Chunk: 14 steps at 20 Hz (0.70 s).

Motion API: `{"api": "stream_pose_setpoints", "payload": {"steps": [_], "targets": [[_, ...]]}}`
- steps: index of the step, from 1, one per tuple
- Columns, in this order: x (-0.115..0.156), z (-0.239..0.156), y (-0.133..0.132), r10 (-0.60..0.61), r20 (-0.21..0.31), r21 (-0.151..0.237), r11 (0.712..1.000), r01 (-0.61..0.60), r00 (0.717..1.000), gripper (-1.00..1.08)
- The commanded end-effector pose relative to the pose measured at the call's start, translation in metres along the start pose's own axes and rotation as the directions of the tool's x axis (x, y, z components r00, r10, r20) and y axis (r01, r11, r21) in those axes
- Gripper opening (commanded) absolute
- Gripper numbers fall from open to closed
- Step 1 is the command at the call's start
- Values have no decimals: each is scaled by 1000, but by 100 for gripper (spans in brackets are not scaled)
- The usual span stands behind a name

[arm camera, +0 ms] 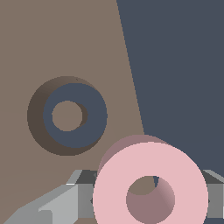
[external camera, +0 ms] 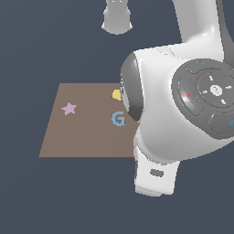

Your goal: Insert a designated object into the corresponding slot on a board.

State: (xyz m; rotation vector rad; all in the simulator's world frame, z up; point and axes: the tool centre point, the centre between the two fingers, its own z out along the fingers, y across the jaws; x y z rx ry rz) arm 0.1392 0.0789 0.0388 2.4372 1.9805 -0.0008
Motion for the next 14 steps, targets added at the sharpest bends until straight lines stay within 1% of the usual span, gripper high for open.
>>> {"api": "stream_pose_setpoints", "payload": {"steps": [1, 7, 14], "targets": [[12, -1, -11, -86, 0, -1, 996, 86, 996, -100], [32, -2, -35, -245, 0, 0, 970, 245, 970, -100], [42, -2, -52, -345, 0, 0, 939, 345, 939, -100]]}}
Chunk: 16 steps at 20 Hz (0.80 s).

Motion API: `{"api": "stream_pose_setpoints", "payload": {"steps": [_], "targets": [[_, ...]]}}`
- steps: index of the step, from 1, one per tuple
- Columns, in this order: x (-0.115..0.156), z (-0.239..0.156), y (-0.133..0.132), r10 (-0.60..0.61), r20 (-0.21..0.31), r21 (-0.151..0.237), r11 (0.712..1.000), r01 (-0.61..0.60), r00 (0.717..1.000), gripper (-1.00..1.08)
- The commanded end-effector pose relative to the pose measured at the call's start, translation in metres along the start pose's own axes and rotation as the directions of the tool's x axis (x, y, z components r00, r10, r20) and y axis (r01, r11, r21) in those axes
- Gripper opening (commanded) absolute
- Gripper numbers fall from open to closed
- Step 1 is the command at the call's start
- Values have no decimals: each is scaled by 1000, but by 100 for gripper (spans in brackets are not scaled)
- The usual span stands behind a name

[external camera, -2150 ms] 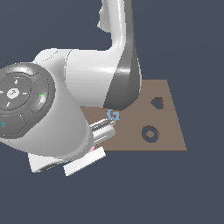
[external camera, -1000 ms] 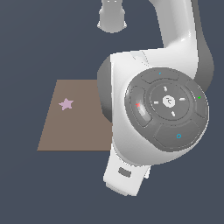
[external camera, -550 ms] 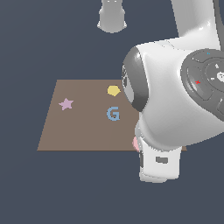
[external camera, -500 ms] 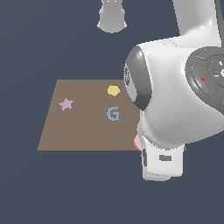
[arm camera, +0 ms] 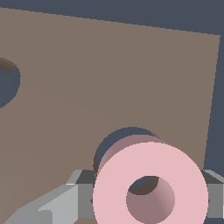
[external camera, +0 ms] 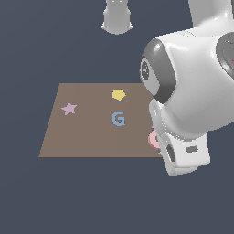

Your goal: Insert a designated object into the corresponding slot on a board.

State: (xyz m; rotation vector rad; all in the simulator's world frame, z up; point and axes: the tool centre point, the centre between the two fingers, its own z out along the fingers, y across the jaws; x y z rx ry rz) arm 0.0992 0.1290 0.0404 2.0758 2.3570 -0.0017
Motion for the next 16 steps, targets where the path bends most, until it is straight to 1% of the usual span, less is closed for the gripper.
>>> {"api": "stream_pose_setpoints", "payload": {"steps": [1, 5, 12, 16], "targets": [[3, 0, -3, -27, 0, 0, 1000, 27, 1000, -100], [5, 0, -6, -42, 0, 0, 999, 42, 999, -100], [4, 0, -4, -31, 0, 0, 1000, 31, 1000, -100], [3, 8, -4, -29, 0, -1, 1000, 29, 1000, -100]]}}
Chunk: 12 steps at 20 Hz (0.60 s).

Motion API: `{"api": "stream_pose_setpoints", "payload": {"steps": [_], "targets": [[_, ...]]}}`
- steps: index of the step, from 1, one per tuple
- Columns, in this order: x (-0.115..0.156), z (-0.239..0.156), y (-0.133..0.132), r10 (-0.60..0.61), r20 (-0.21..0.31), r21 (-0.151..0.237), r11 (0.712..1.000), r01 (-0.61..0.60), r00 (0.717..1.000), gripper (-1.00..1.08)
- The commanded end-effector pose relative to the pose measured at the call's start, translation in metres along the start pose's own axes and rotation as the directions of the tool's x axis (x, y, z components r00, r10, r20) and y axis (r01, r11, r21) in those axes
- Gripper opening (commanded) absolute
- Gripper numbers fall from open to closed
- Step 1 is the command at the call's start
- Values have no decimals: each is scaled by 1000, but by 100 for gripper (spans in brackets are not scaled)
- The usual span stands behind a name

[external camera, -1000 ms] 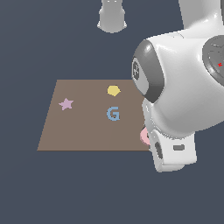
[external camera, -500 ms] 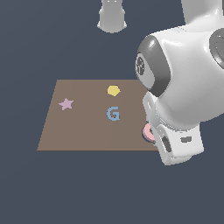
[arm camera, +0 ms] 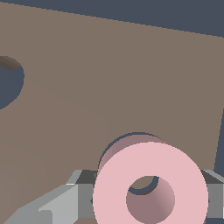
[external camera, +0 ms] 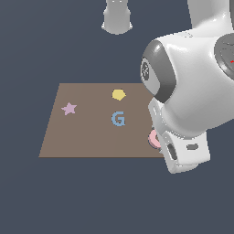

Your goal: Insert a designated object into the corresponding slot on a board.

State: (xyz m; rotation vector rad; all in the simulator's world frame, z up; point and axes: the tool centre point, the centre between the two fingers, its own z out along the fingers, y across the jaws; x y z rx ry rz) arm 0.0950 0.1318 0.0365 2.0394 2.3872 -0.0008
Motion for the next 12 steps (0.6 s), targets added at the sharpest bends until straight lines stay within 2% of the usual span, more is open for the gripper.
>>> {"api": "stream_pose_setpoints", "payload": {"steps": [1, 2, 3, 12], "targets": [[0, 5, 0, 1, 0, 1, 1000, -1, 1000, -100], [0, 6, 0, 2, 0, 0, 1000, -2, 1000, -100], [0, 6, 0, 2, 0, 0, 1000, -2, 1000, 100], [0, 6, 0, 2, 0, 0, 1000, -2, 1000, 100]]}}
